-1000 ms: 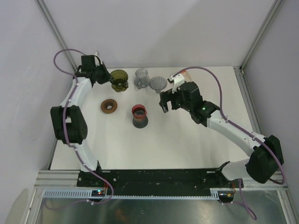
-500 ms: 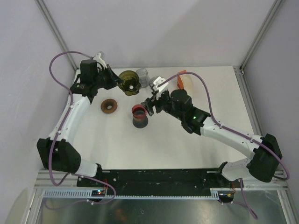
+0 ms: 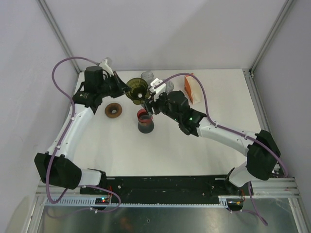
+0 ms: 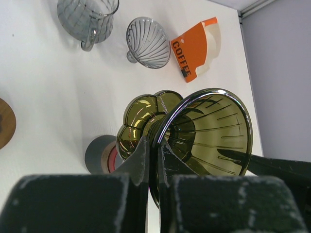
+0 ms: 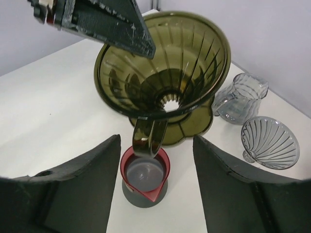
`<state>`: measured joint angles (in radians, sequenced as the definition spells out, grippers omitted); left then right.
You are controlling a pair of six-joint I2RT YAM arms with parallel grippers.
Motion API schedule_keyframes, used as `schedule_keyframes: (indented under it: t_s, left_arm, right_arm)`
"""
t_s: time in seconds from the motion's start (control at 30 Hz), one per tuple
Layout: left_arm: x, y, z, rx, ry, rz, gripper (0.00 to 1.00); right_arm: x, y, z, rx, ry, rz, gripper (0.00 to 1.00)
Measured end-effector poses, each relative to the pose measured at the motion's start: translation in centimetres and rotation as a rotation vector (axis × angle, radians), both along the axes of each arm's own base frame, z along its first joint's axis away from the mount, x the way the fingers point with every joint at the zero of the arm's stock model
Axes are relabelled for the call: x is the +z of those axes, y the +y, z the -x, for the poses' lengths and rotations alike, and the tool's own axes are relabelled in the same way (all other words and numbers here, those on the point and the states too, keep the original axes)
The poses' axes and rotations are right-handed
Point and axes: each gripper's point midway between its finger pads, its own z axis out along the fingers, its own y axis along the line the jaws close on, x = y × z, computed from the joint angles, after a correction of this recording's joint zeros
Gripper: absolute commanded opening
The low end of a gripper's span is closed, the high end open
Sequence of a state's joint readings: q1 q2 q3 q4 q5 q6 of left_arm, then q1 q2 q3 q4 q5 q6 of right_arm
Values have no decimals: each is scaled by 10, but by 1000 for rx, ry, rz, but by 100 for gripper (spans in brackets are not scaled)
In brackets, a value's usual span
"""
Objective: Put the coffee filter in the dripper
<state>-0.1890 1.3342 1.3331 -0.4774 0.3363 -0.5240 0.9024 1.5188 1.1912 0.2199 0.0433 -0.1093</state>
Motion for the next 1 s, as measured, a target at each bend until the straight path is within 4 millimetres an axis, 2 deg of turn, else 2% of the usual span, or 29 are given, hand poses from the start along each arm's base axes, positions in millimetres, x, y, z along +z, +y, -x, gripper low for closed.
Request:
schedule_keyframes:
  t_s: [0.2, 0.4, 0.47, 0.6, 0.7, 0.77, 0.9, 1.0]
  left_arm:
    - [-13, -2, 5, -6, 34, -3, 0]
    - [-13, -2, 6, 1, 32, -10, 0]
    - [-14, -3, 6, 0, 34, -11, 0]
    - [-16, -2, 6, 14, 41, -5, 0]
    - [-16, -3, 5, 24, 42, -6, 0]
    - [-17, -3, 5, 27, 43, -7, 7]
    - [-18, -3, 5, 25, 37, -22, 32]
    - [-18, -3, 5, 5, 19, -49, 46]
  right_arm:
    - [-1, 6, -10, -24, -6, 0, 54]
    - [-11, 11, -16, -34, 1, 21, 44]
    - [-14, 12, -17, -34, 6, 27, 36]
    - [-18, 13, -17, -33, 9, 35, 9]
    - [-19, 12, -18, -34, -1, 58, 1]
    - [-20, 11, -19, -32, -4, 65, 0]
    - [-20, 9, -21, -14, 5, 62, 0]
    - [-24, 1, -29, -10, 37, 55, 0]
